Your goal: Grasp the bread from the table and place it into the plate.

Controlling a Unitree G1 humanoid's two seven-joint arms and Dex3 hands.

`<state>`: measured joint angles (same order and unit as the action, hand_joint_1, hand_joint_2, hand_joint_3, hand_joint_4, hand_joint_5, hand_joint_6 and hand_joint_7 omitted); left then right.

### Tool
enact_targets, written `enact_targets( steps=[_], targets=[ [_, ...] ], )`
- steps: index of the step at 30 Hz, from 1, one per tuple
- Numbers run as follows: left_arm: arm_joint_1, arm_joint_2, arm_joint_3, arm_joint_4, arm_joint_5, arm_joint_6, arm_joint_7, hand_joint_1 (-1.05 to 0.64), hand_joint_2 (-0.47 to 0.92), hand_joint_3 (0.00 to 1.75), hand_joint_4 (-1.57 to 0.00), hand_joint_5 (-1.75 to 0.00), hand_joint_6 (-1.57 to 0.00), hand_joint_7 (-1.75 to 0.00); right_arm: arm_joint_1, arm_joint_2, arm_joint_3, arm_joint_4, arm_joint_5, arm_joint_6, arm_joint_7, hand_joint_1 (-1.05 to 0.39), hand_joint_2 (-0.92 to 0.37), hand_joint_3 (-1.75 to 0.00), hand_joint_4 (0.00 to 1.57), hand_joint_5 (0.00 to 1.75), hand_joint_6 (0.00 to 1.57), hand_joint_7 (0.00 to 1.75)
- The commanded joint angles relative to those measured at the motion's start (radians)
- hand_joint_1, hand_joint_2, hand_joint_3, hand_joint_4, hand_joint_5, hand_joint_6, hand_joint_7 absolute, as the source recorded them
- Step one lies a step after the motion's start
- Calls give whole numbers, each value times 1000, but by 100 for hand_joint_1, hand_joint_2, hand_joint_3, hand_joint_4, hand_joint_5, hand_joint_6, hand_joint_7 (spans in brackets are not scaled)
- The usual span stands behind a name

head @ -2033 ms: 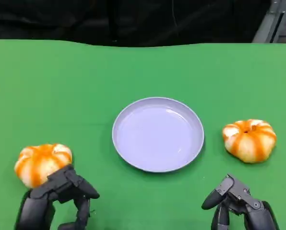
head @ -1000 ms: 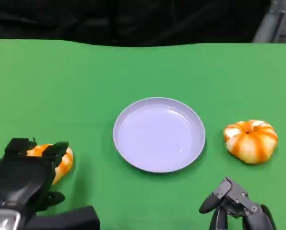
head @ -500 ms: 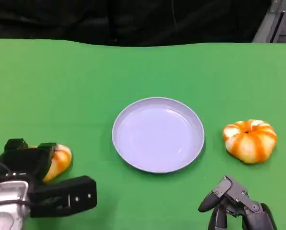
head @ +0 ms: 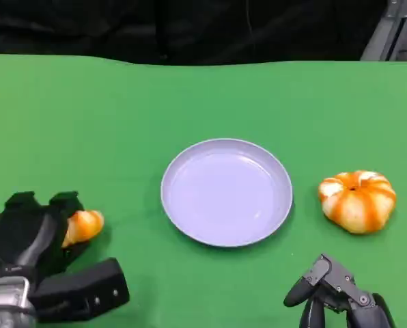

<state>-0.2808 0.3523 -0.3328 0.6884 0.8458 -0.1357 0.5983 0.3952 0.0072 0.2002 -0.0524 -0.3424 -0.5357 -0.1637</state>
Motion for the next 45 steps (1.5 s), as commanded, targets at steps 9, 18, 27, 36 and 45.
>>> enact_targets(
  steps=[9, 18, 27, 36, 45],
  targets=[
    [6, 17, -21, -241, 21, -70, 123, -5, 15, 130, -105, -175, -87, -175, -15, -1, -1, -5, 29, 29, 7, -22, -65, -146, 82, 175, 49, 175],
    [-87, -65, -60, -255, -2, -163, 83, 0, 7, 150, -107, -175, -94, -166, -29, -6, -2, 2, 45, 37, 22, -22, -65, -146, 81, 175, 49, 175],
    [-213, -171, -116, -111, -16, -196, 53, -1, 7, 151, -105, -175, -87, -175, -38, -11, -2, 8, 50, 46, 27, -22, -65, -146, 82, 175, 50, 175],
    [-349, -262, -138, 35, -78, -117, -155, -9, 34, 97, -86, -161, -83, -103, -31, 5, 16, 2, 64, 46, 31, -23, -65, -149, 80, 175, 49, 175],
    [-399, -265, -200, -39, -125, 73, -655, -77, 92, 34, -1, -15, -3, -3, -37, -2, 6, 12, 68, 35, 31, -22, -65, -148, 79, 175, 48, 175]
  ],
)
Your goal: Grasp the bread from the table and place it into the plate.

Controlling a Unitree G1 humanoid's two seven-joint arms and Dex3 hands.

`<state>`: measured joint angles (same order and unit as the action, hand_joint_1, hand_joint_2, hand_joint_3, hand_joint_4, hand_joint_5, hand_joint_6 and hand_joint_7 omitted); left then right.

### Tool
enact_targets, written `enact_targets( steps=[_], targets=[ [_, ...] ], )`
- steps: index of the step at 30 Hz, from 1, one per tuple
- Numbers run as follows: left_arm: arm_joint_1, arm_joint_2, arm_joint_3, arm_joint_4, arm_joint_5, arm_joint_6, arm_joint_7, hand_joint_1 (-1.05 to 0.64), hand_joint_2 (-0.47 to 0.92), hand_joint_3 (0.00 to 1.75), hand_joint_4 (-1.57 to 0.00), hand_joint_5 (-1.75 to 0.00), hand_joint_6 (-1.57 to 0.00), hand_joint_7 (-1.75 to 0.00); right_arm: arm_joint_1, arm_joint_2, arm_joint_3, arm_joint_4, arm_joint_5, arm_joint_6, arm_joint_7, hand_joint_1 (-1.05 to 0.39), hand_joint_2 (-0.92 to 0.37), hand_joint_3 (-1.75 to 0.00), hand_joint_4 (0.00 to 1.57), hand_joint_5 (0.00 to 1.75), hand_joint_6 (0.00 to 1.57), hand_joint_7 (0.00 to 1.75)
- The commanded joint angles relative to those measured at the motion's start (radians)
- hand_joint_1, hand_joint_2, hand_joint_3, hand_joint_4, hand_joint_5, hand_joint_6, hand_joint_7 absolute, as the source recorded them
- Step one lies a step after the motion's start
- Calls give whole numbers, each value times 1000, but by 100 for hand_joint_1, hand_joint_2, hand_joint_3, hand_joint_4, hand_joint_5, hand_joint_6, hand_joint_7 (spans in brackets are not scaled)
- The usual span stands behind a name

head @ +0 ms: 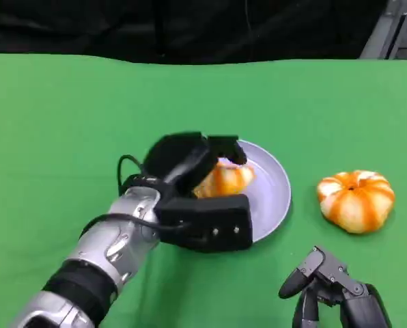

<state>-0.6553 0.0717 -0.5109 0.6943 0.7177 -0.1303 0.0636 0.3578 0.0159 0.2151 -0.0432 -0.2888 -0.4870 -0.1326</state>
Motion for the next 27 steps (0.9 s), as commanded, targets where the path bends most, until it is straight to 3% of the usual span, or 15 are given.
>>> enact_targets(
  steps=[1, 7, 11, 19, 20, 21, 23, 27],
  targets=[
    [-22, 17, -25, -53, 0, 77, -145, -81, 92, 36, 0, -8, -2, -1, 1, -10, -10, 2, 11, -13, -2, -22, -65, -148, 79, 175, 48, 175],
    [-2, 47, -30, -103, -13, 87, -234, -97, 92, 47, 0, 0, -1, -1, 0, -8, -9, 5, 10, -20, -5, -22, -65, -147, 79, 175, 48, 175],
    [33, 86, -7, -176, -47, 84, -275, -98, 92, 46, -2, -1, -4, -2, 2, -8, -9, 1, -1, -18, -9, -22, -66, -148, 79, 175, 48, 175],
    [241, 180, 130, -438, -192, 5, -250, -79, 92, 38, -15, -11, -16, -9, 5, 0, -7, -2, -2, -14, -12, -23, -64, -147, 78, 175, 48, 175],
    [281, 177, 165, -464, -240, -23, -236, -75, 92, 34, -14, -22, -19, -11, 4, -2, -7, 0, -4, -18, -12, -23, -64, -147, 79, 175, 48, 175],
    [331, 170, 207, -486, -286, -61, -203, -66, 92, 27, -12, -48, -26, -13, 4, -2, -7, -1, -4, -18, -12, -23, -65, -147, 79, 175, 48, 175],
    [402, 163, 263, -511, -342, -132, -149, -55, 92, 22, -19, -73, -36, -17, 4, -1, -7, -2, -6, -17, -13, -23, -65, -147, 79, 175, 48, 175],
    [527, 149, 347, -552, -428, -279, -74, -38, 92, 19, -38, -94, -54, -26, 7, 3, -2, -7, 4, -12, -8, -23, -65, -147, 79, 175, 48, 175]
  ],
)
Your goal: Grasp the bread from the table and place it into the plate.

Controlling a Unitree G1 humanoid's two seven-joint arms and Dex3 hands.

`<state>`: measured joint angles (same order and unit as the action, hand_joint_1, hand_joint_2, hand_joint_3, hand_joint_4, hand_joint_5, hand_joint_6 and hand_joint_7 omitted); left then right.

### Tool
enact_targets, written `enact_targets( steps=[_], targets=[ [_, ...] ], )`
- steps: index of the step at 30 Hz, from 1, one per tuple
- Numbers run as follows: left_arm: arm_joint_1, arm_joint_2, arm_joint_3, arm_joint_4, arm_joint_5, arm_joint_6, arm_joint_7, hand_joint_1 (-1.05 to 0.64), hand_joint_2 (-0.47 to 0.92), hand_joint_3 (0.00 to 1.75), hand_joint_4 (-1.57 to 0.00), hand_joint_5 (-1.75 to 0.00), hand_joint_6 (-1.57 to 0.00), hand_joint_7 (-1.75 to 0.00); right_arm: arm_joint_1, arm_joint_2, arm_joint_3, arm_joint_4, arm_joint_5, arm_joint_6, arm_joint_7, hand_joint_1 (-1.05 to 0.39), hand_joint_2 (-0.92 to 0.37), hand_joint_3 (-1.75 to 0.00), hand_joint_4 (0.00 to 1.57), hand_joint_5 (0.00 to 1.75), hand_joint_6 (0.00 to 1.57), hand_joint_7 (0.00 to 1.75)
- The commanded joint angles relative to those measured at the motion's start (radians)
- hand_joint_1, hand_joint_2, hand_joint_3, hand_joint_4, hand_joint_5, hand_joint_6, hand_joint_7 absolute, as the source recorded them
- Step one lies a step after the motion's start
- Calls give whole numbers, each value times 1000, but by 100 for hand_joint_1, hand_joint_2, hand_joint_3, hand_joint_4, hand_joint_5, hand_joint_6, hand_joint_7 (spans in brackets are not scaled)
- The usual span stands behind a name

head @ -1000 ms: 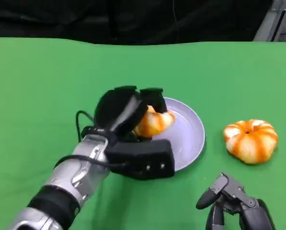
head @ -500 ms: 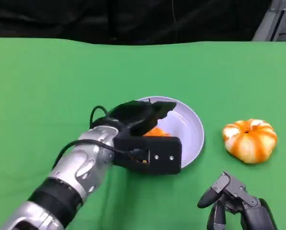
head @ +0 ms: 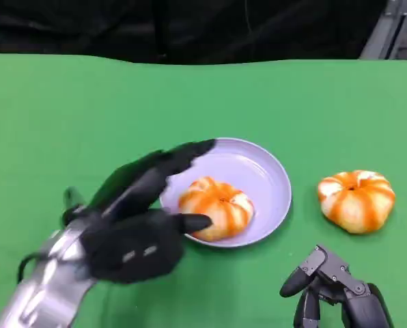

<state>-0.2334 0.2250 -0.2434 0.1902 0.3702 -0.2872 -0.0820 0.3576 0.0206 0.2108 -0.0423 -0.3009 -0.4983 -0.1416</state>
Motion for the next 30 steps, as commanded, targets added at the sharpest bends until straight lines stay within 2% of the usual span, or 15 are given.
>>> enact_targets(
  steps=[1, 5, 7, 8, 9, 10, 11, 12, 13, 14, 15, 20, 24, 30],
  targets=[
    [133, -9, 97, -54, -101, -153, 84, -36, 92, 19, -43, -97, -59, -29, 7, -2, 2, -6, 18, -3, 2, -23, -65, -147, 79, 175, 48, 175],
    [221, -20, 152, -47, -190, -294, 92, -32, 92, 19, -61, -109, -82, -43, 14, 1, 4, -17, 22, 2, 5, -23, -66, -147, 79, 175, 47, 175],
    [259, -21, 171, -47, -219, -342, 88, -30, 92, 19, -65, -111, -86, -46, 15, 1, 5, -17, 27, -1, 7, -22, -66, -147, 78, 175, 47, 175],
    [278, -21, 180, -52, -229, -354, 85, -29, 91, 22, -71, -114, -90, -53, 16, 1, 6, -17, 29, -3, 8, -22, -66, -147, 78, 175, 47, 175],
    [290, -22, 186, -55, -237, -364, 81, -29, 87, 30, -75, -116, -89, -66, 16, 1, 6, -18, 30, -4, 9, -22, -66, -148, 78, 175, 48, 175],
    [319, -25, 197, -60, -256, -381, 79, -29, 85, 34, -76, -117, -88, -72, 18, 0, 5, -19, 23, -3, 4, -22, -66, -148, 78, 175, 48, 175],
    [347, -31, 207, -60, -280, -403, 78, -24, 74, 55, -82, -120, -90, -83, 20, -1, 3, -21, 19, -1, 3, -22, -66, -148, 78, 175, 48, 175],
    [367, -34, 214, -60, -297, -419, 75, -16, 53, 96, -88, -128, -91, -99, 21, -2, 2, -23, 17, 1, 2, -22, -66, -148, 78, 175, 48, 175],
    [392, -41, 218, -70, -327, -417, 66, -13, 44, 113, -90, -131, -91, -104, 21, -3, 0, -24, 16, 2, 2, -22, -65, -147, 78, 175, 48, 175],
    [411, -47, 219, -82, -352, -406, 57, -10, 41, 122, -91, -135, -91, -112, 21, -4, -2, -26, 12, 4, 1, -22, -65, -147, 79, 175, 48, 175],
    [423, -51, 219, -91, -369, -396, 48, -9, 40, 125, -91, -144, -89, -123, 20, -5, -3, -27, 9, 5, 0, -22, -65, -147, 79, 175, 49, 175],
    [468, -85, 221, -109, -384, -396, 48, -14, 38, 127, -87, -168, -84, -150, 20, -13, -11, -26, 1, 2, 1, -22, -64, -147, 80, 175, 49, 175],
    [482, -107, 221, -110, -382, -395, 46, -15, 44, 114, -84, -170, -80, -151, 18, -13, -12, -24, 30, 4, 17, -22, -64, -148, 78, 175, 49, 175],
    [482, -134, 223, -107, -363, -384, 51, -15, 46, 113, -85, -166, -79, -151, 14, -10, -12, -23, 22, 12, 16, -22, -65, -148, 78, 175, 49, 175]
  ],
)
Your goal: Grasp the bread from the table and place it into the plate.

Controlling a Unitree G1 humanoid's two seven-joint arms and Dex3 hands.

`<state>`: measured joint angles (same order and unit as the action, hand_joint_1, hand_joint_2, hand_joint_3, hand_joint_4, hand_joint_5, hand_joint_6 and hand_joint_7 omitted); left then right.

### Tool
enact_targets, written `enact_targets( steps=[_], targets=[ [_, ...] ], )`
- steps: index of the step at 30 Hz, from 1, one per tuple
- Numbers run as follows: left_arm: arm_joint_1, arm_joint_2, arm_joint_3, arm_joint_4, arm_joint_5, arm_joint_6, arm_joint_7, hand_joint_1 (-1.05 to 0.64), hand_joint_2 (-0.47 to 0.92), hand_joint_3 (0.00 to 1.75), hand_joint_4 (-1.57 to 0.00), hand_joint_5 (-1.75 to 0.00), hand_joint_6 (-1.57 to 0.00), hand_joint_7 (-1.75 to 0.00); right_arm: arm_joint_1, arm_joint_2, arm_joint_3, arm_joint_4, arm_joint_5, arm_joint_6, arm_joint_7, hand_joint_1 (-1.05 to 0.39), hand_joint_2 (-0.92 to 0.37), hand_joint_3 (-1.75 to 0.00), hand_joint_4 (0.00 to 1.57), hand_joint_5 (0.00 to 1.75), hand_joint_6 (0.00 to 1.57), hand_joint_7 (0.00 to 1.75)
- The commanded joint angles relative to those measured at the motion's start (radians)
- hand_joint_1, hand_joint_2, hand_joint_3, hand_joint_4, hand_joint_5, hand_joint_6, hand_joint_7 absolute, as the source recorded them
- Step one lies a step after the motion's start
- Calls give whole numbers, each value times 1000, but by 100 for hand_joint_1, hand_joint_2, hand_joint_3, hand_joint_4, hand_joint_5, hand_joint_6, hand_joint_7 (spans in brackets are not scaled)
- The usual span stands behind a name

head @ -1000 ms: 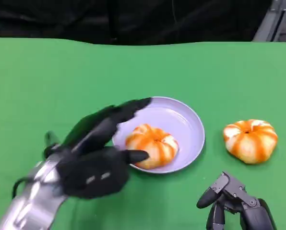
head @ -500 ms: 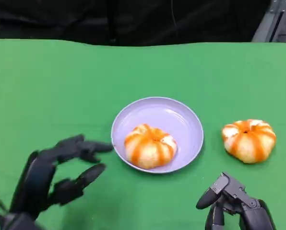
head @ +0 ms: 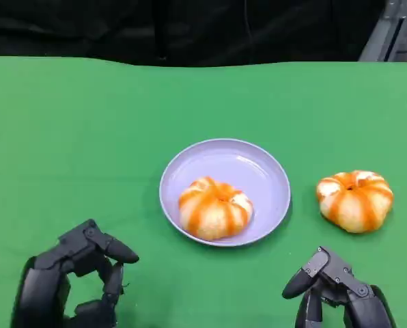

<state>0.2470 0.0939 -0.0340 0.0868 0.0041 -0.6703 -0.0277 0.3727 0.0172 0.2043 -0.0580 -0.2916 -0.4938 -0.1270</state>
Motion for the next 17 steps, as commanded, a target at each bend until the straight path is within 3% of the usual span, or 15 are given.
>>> enact_targets(
  steps=[1, 17],
  targets=[
    [1, -5, 14, -1, 2, -2, -5, -15, 46, 114, -86, -166, -79, -151, -2, -6, -5, -7, 13, 7, 1, -22, -65, -148, 78, 175, 49, 175],
    [11, -11, 13, -7, 4, -11, -18, -20, 40, 123, -85, -166, -81, -149, -7, -14, -4, -8, 18, 10, 7, -23, -65, -148, 80, 175, 49, 175]
  ],
)
